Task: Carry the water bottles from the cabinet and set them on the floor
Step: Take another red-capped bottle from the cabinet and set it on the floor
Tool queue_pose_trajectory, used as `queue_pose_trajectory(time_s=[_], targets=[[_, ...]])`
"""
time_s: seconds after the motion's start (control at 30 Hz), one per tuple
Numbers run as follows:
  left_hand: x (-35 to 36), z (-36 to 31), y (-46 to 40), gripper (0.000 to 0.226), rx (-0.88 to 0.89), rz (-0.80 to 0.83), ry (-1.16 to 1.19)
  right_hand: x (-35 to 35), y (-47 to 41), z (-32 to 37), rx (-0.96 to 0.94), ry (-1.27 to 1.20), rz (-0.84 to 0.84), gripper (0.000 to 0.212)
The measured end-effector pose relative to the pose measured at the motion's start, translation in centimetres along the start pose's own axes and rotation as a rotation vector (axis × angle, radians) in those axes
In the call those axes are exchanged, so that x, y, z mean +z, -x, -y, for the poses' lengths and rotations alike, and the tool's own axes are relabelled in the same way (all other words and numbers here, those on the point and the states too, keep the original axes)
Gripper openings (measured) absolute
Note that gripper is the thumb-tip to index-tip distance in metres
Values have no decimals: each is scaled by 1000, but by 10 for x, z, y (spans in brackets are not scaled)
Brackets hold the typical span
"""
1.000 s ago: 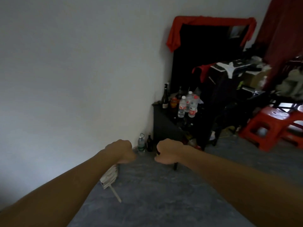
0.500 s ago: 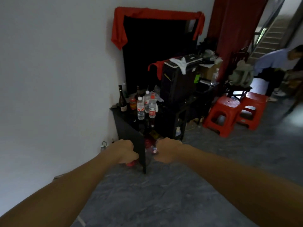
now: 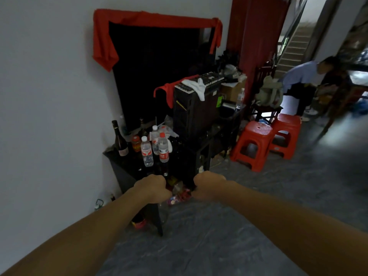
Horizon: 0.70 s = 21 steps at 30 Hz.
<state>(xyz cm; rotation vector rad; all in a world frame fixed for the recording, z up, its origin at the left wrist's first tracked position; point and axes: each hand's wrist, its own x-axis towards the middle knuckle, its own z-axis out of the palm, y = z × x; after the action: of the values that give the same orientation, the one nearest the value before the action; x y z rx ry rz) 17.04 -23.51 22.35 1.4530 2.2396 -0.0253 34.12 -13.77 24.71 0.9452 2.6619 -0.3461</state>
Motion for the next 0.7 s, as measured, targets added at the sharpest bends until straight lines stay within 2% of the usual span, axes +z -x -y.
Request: queue_pose_trajectory(time_s=[0.1, 0.3, 0.7], targets=[[-4, -2, -31, 31, -10, 2, -14, -3, -28, -18, 3, -13, 9, 49], [-11, -10, -92, 30, -54, 19, 28, -17, -89, -57, -56, -48, 35, 34], [-21, -8, -179, 28, -267, -10, 205, -38, -208, -103, -216, 2, 89, 25]])
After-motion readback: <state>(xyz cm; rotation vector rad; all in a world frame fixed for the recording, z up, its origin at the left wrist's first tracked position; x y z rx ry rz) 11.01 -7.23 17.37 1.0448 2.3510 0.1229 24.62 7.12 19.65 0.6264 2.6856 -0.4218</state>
